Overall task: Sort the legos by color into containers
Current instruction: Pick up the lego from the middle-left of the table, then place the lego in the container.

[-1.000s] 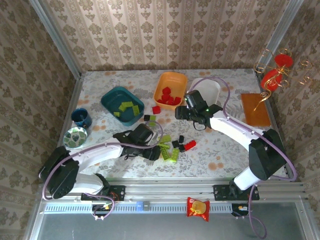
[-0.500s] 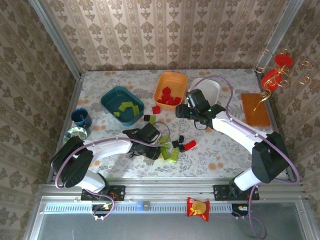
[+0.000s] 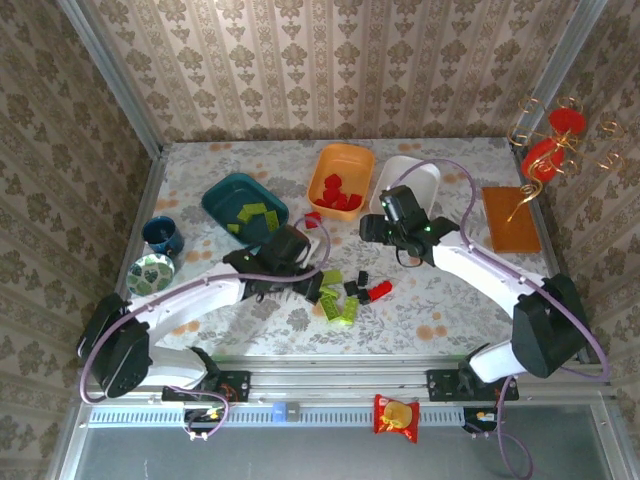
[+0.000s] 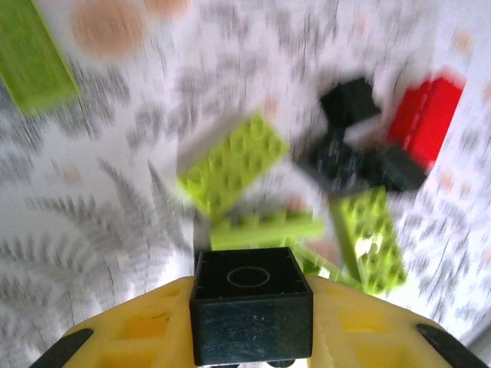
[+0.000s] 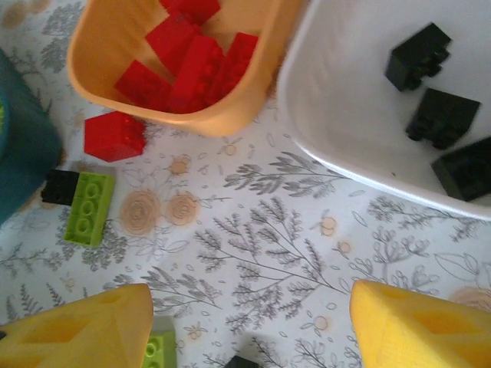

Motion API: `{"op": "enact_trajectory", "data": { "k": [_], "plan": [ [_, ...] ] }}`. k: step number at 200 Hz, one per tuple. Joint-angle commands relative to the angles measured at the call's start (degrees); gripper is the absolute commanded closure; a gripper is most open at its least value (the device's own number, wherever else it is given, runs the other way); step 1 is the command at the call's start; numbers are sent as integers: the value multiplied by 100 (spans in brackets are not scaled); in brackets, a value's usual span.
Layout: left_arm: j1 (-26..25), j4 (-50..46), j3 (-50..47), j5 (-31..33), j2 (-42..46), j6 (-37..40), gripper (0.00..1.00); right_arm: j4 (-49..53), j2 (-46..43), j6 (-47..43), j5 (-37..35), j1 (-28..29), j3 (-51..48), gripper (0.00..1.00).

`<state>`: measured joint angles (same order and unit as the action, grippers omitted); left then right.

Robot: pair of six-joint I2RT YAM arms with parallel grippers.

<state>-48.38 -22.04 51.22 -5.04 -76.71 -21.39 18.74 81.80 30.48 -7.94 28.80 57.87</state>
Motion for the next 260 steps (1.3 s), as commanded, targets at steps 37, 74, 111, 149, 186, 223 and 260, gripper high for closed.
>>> {"op": "enact_trajectory", "data": {
  "k": [37,74,111,149,186,223,260],
  "plan": [
    [321,1117,2804,-506,-2489,475,70,305,-1486,575,-1376,-85,-931,30],
    [432,829,4859,-961,-4186,562,71,584,-2524,695,-1705,-111,-1385,30],
    [410,356,6680,-1551,-5548,362,70,704,-2862,620,-1781,-116,-1474,30],
    [441,-82,7793,-1584,-6233,171,37,663,-2797,546,-1662,-119,-1383,29],
    [519,141,7409,-1469,-5547,124,13,490,-2677,498,-1519,-119,-1392,29],
    [549,1277,5358,-1269,-3865,-14,0,174,-2335,403,-1081,-120,-1351,28],
    [656,2125,3049,-964,-2106,-286,0,-24,-1802,283,-490,-111,-1191,28]
  ]
}}
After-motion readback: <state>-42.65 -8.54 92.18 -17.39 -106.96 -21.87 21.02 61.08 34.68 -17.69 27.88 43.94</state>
